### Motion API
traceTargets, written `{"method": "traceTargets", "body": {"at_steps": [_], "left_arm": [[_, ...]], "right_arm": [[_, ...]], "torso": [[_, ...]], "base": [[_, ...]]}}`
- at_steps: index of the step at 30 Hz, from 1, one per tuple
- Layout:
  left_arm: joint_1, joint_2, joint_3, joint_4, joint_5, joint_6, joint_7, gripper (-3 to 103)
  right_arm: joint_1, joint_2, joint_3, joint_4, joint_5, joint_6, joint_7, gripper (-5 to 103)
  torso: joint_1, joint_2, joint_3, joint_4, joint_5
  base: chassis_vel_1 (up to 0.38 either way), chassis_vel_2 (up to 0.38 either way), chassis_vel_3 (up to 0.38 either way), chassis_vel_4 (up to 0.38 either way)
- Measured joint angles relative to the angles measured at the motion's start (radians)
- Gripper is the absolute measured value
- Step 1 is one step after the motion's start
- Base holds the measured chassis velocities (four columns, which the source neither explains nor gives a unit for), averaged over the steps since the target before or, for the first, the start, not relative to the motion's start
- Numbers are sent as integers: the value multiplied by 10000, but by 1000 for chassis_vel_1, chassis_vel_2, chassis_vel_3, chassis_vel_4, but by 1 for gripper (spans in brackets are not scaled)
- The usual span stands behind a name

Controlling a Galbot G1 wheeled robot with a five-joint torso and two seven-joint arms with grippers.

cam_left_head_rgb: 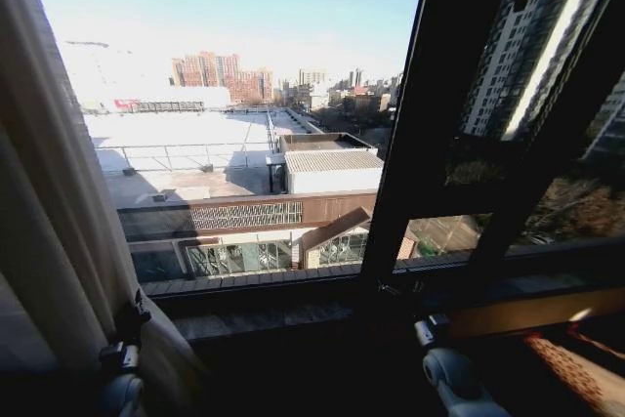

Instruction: Open the curtains by pulling them apart, changing their state from closed to fully open.

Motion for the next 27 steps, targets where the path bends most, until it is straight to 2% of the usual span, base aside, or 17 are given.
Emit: {"method": "traceTargets", "body": {"at_steps": [8, 19, 27], "left_arm": [[-6, -19, -16, 23, 1, -20, -19, 0], [50, -53, -30, 56, 3, -62, -21, 0], [146, 17, -170, 95, -22, -179, -21, 0]], "right_arm": [[0, 4, -3, 1, 0, 0, -1, 100], [0, -2, 1, 0, 0, 0, 0, 100], [-1, 1, -1, 0, 0, 0, 0, 100]], "torso": [[2, 1, -1, 3, -6], [3, 0, 2, -1, -3], [-1, 1, -1, 1, -3]], "base": [[107, 124, -96, -108], [-1, -5, 1, 2], [123, 42, -116, -37]]}}
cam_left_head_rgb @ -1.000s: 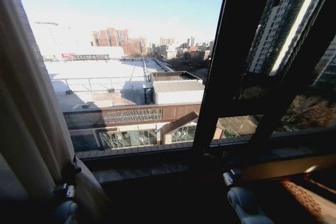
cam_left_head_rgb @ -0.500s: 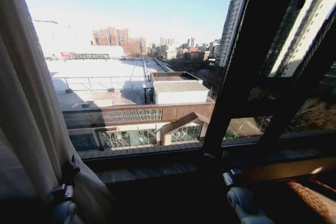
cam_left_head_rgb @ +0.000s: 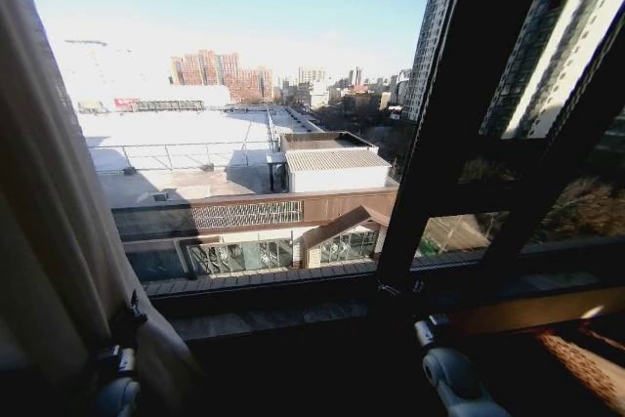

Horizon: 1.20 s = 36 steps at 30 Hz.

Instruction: Open the curtains by pulling them apart, changing their state from closed to fully open.

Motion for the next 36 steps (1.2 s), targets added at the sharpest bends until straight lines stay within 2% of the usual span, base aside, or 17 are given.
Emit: {"method": "traceTargets", "body": {"at_steps": [9, 17, 22, 23, 26, 30, 36], "left_arm": [[-235, 141, -212, 265, -130, 131, -239, 0], [-758, 812, -918, 1277, -173, 253, -621, 0], [-1818, 1870, -1446, 3544, -244, -26, -956, 0], [-1818, 1870, -1446, 3544, -244, -26, -956, 0], [-2245, 2453, -1489, 4591, -253, -183, -992, 0], [-2317, 2592, -1480, 4730, -309, -166, -992, 0], [-2298, 2400, -1388, 4602, -308, -150, -989, 0]], "right_arm": [[1, 1, 0, 0, 0, 0, 0, 100], [1, -1, 0, 0, 0, 0, 0, 100], [0, -1, 0, 0, 0, 0, 0, 100], [0, -1, 0, 0, 0, 0, 0, 100], [1, -1, 0, 0, 0, 0, 0, 100], [1, -1, 0, 0, 0, 0, 0, 100], [0, 0, 0, 0, 0, 0, 0, 100]], "torso": [[0, -1, 3, 0, -4], [4, -3, 4, 0, -4], [1, -2, 2, -1, -1], [1, -2, 2, -1, -1], [3, -3, 4, 0, -3], [3, -3, 3, 3, -7], [2, -2, 2, 0, -3]], "base": [[45, 13, -43, -16], [0, 0, 0, 0], [0, 0, 0, 0], [0, 0, 0, 0], [0, 0, 0, 0], [0, 0, 0, 0], [0, 0, 0, 0]]}}
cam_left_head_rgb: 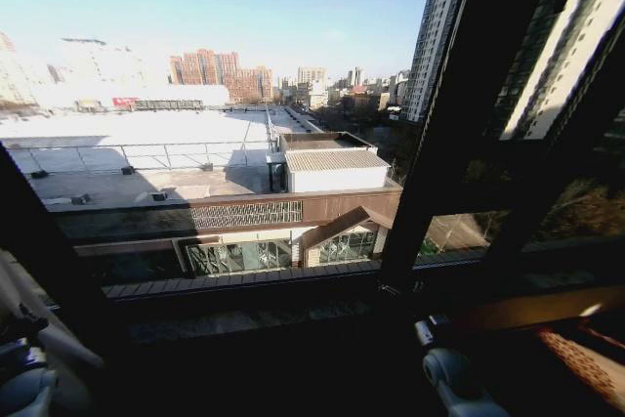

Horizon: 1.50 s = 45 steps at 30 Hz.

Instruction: Open the curtains by pulling them apart, changing their state from closed to fully open.

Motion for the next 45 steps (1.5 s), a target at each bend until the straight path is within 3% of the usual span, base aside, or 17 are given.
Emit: {"method": "traceTargets", "body": {"at_steps": [6, 8, 9, 11, 15, 17, 20, 27, 28, 30, 32, 34, 45], "left_arm": [[102, -184, 132, -279, 55, 148, -194, -3], [266, -321, 156, -520, 110, 344, -208, 2], [493, -523, 159, -872, 268, 398, -209, 12], [702, -732, 154, -1203, 404, 403, -193, 18], [1297, -1339, 157, -2140, 692, 415, -129, 28], [1703, -1724, 178, -2829, 818, 425, -14, 40], [2116, -2084, 262, -3575, 854, 408, 191, 45], [3338, -2783, 767, -5802, -99, -99, 1682, 77], [3447, -2851, 847, -5974, -163, -178, 1787, 77], [3636, -3007, 1057, -6260, -200, -441, 1900, 88], [3690, -3056, 1118, -6333, -200, -508, 1910, 88], [3950, -3233, 1332, -6666, -79, -641, 1921, 97], [4597, -3683, 1693, -7632, 295, -1126, 2195, 100]], "right_arm": [[0, 0, 0, 0, 0, 0, 0, 100], [-1, -1, 0, -1, 0, 0, 0, 100], [0, -1, 0, 0, 0, 1, 0, 100], [0, 0, -1, 0, 0, 0, -1, 100], [0, -1, 1, 0, 0, 1, 0, 100], [0, 0, 0, 0, 0, 0, 0, 100], [0, -1, 0, 0, 0, 0, 0, 100], [0, -1, 0, 0, 0, 0, 0, 100], [0, 0, 0, 0, 0, 0, 0, 100], [0, 0, 0, 0, 0, 0, 0, 100], [0, 0, 0, 0, 0, 0, 0, 100], [0, 0, 0, 0, 0, 0, 0, 100], [0, 0, 0, 0, 0, 1, 0, 100]], "torso": [[1, -1, 0, -2, 4], [0, 0, 0, 0, -3], [0, 0, 0, 1, -7], [0, 0, 0, 0, 8], [0, 0, -1, -2, -3], [0, 0, 0, -1, 7], [0, 0, -1, -1, 1], [-1, 1, -1, -1, 6], [-1, 1, -1, -1, 6], [-2, 1, -1, -1, 5], [-1, 1, -1, -2, 5], [-1, 2, -1, -1, 2], [-1, 2, -2, -1, 3]], "base": [[0, 0, 0, 0], [0, 0, 0, 0], [0, 0, 0, 0], [0, 0, 0, 0], [0, 0, 0, 0], [0, 0, 0, 0], [0, 0, 0, 0], [0, 0, 0, 0], [0, 0, 0, 0], [0, 0, 0, 0], [0, 0, 0, 0], [0, 0, 0, 0], [0, 0, 0, 0]]}}
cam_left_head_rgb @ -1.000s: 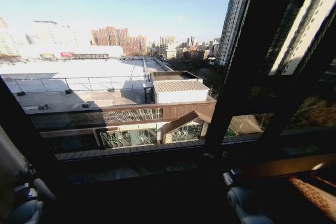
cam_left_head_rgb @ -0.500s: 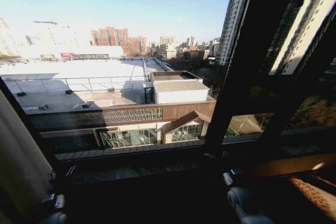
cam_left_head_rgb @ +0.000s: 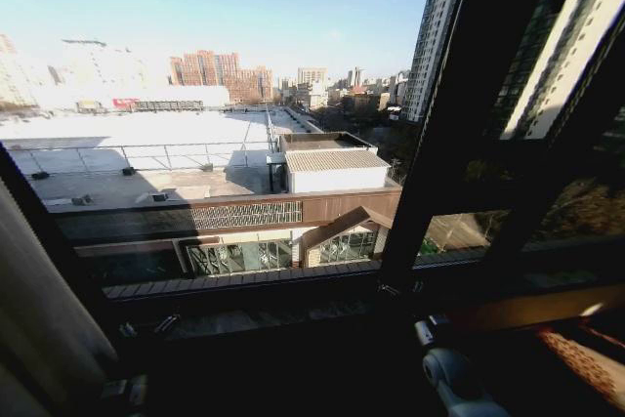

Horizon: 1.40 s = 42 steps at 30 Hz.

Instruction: Open the curtains by pulling them apart, changing their state from closed to fully open.

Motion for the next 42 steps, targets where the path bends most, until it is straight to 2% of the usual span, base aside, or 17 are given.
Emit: {"method": "traceTargets", "body": {"at_steps": [25, 42], "left_arm": [[-18, -3, -18, 35, 57, 33, -32, 100], [-26, 3, -22, 51, 55, 47, -42, 100]], "right_arm": [[-1, 0, 0, 0, 0, 0, 0, 100], [0, 0, 0, 0, 0, 0, 0, 100]], "torso": [[1, 0, 0, 1, -3], [2, -2, 1, 1, -3]], "base": [[-10, -9, 11, 12], [-225, -240, 234, 228]]}}
